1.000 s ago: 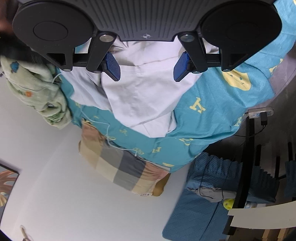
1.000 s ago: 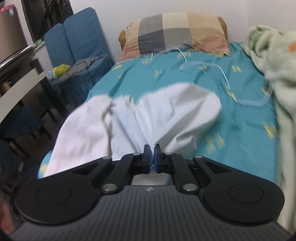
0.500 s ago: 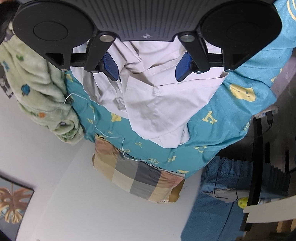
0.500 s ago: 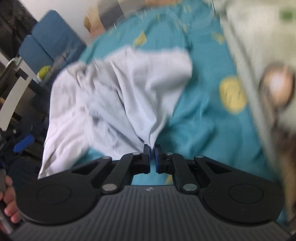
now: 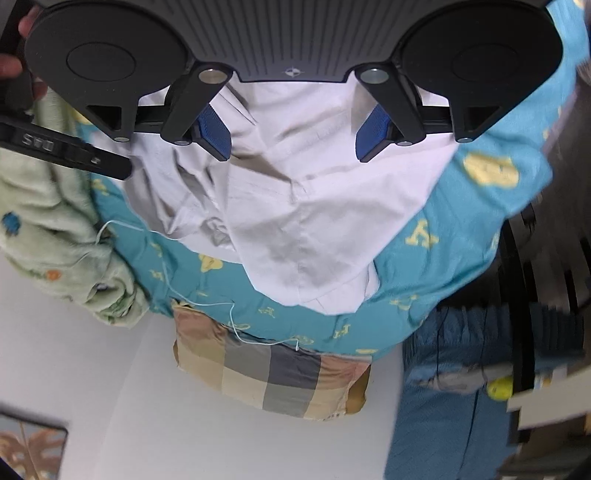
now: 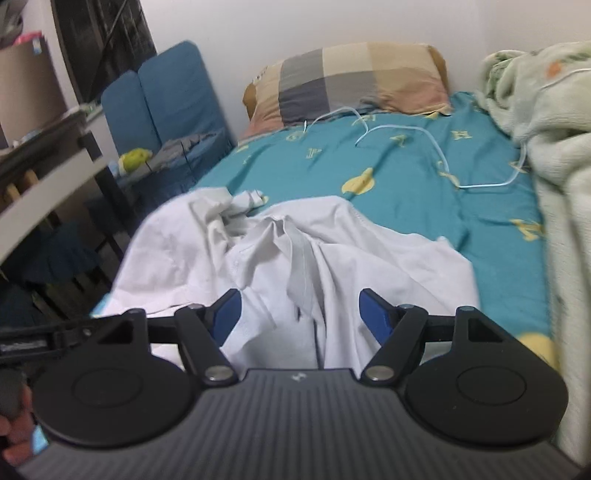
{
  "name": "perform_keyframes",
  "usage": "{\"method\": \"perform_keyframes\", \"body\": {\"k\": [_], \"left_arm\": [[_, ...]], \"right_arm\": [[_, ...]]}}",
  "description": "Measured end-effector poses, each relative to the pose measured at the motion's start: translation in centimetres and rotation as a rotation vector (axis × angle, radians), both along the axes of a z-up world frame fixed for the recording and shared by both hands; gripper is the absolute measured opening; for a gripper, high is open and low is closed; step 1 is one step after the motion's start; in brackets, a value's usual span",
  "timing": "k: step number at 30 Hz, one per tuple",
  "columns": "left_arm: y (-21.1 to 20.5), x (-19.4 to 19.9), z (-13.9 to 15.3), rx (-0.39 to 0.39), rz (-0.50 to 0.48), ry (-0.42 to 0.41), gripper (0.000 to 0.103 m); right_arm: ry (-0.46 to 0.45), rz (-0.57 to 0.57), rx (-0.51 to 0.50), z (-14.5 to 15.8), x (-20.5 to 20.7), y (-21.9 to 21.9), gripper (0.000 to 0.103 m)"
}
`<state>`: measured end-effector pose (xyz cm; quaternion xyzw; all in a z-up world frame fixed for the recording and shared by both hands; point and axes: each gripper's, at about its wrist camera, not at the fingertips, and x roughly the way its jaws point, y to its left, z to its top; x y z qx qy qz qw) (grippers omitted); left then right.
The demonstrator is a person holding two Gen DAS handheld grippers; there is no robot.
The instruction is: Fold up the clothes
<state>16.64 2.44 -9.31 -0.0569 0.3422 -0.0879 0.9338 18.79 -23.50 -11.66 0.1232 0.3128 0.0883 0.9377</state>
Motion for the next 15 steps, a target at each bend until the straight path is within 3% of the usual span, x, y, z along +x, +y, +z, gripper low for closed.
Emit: {"method": "perform_keyframes", "body": {"k": [1,3,4,6,10,13,15], "left_arm": [[-0.1,0.7,-0.2,0.009,0.013,-0.013,0.084],[-0.4,2.3,-0.7,0.02,0.042,-0.037,0.085],[-0.5,3.3,-0.9,0.02,0.045,-0.046,0.085],[-0.7,5.0,-1.3,0.021,0.034,-0.069,0.085],[-1.2,7.8,-2.0,0.057,-0.011,-0.102,0.085],[-0.7,8.7,-3.2,0.032,-0.015,-0.07,0.085],[-0.3,9.2,-3.8,0.006,-0.012,-0.049,0.085]], "right_arm": [[0.015,-0.011,0.0,-0.7,0.6,-0.1,0.066],[0.041,-0.004,-0.041,-1.6,0.9,0.0,0.034],[0.054,0.003,-0.067,-1.9,1.0,0.0,0.008],[0.085,-0.001,-0.108,-2.1,0.8,0.0,0.008],[0.167,0.021,-0.092,-1.8,0.0,-0.7,0.008],[0.307,0.186,0.022,-3.0,-1.1,-0.7,0.008],[0.343,0.273,0.062,-3.0,-1.9,-0.5,0.008]]}}
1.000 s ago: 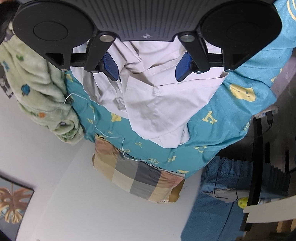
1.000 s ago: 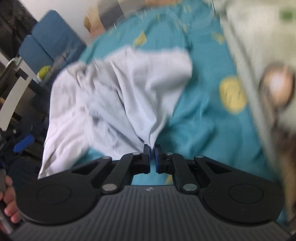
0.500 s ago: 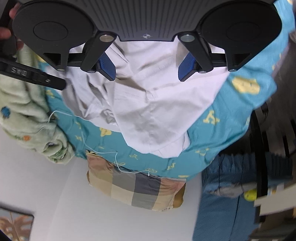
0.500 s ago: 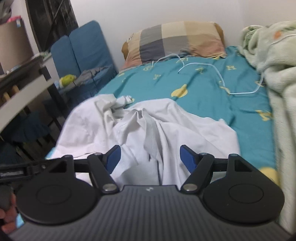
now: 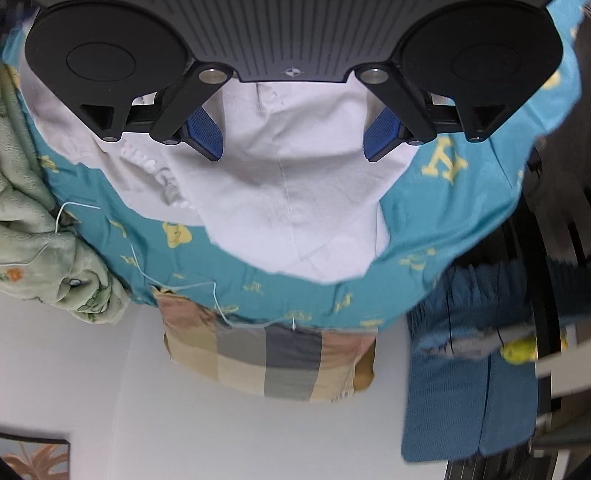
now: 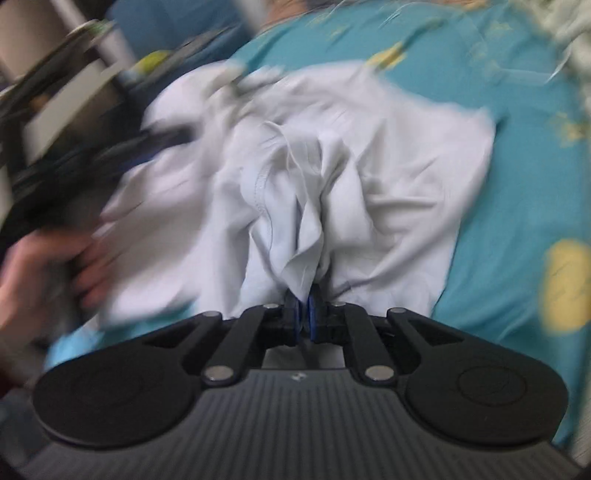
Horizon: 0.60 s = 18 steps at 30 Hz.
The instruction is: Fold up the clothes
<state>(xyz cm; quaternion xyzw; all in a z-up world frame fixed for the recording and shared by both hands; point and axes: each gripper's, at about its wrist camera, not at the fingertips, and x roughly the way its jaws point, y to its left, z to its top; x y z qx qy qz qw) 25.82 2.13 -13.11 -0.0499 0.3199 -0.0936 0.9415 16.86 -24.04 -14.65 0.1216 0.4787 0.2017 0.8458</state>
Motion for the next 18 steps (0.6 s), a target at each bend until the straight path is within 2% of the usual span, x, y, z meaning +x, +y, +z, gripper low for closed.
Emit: {"method": "perform_keyframes", "body": {"k": [3,5,7,10,12,14,16,18], "left_arm": [[0.4,-0.1,0.2,-0.037,0.006,0.016,0.085],[0.5,-0.5,0.7,-0.045,-0.002,0.021,0.085],[0.3,-1.1,1.4,-0.047,-0.012,0.013,0.085],[-0.1,-2.1,2.4,-0.052,-0.026,0.002,0.085],[-0.4,-2.9,3.1,-0.06,-0.034,0.0,0.085],[-0.6,-3.6,3.6,-0.07,-0.042,-0.002,0.085],[-0.9,-4.1,3.9,-0.07,-0.055,-0.006,0.085],[-1.1,-4.6,4.1,-0.064,-0.06,-0.009,0.086]], "right_arm": [[0.037,0.126,0.089,0.7,-1.1,0.4,0.008],[0.011,0.181,0.118,1.6,-1.9,1.0,0.011],[-0.039,0.186,0.126,2.4,-2.2,1.0,0.011],[-0.062,0.13,0.16,3.4,-1.8,-0.3,0.013],[-0.107,0.094,0.175,4.4,-2.3,-1.4,0.026],[-0.179,0.065,0.183,5.7,-2.9,-2.4,0.064],[-0.236,0.024,0.196,6.7,-2.9,-3.4,0.079],[-0.274,-0.035,0.211,7.2,-2.4,-4.5,0.079]]}}
